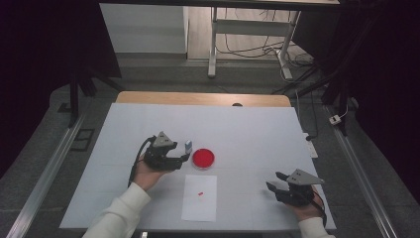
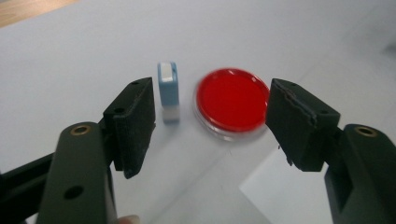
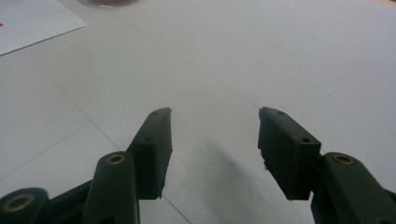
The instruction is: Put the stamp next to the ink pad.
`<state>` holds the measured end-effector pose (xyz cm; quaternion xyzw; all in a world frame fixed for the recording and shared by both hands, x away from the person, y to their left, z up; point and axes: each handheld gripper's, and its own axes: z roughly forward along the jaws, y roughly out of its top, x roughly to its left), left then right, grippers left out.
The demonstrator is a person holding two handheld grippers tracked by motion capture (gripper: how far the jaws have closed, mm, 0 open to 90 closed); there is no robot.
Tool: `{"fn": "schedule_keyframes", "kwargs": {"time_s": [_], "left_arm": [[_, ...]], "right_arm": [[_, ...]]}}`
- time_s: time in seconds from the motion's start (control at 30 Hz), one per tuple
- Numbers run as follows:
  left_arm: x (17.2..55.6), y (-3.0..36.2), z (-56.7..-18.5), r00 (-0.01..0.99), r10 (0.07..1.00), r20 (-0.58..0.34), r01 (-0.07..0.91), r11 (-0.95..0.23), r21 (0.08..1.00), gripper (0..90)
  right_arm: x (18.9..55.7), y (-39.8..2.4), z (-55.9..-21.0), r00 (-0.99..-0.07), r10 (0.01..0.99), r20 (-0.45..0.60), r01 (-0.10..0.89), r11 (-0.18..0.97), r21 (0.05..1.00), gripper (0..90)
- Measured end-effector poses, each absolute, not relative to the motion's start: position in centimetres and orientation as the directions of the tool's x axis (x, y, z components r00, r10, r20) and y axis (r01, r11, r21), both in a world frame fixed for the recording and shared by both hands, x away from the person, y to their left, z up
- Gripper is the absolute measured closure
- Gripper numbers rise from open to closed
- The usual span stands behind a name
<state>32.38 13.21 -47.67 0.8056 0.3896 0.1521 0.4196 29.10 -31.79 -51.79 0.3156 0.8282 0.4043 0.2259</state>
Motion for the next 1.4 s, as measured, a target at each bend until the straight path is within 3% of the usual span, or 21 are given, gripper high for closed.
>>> {"fn": "schedule_keyframes", "kwargs": {"time_s": [0.57, 1.4], "left_arm": [[26.3, 17.5, -48.4, 0.644, 0.757, -0.109, 0.517, -0.326, 0.792, 33.7], [22.3, 21.5, -52.5, 0.588, 0.799, -0.128, 0.585, -0.310, 0.750, 34.0]], "right_arm": [[29.1, -31.5, -51.9, -0.707, 0.696, -0.123, 0.333, 0.482, 0.810, 43.6], [29.1, -31.4, -52.0, -0.715, 0.688, -0.125, 0.329, 0.489, 0.808, 43.1]]}}
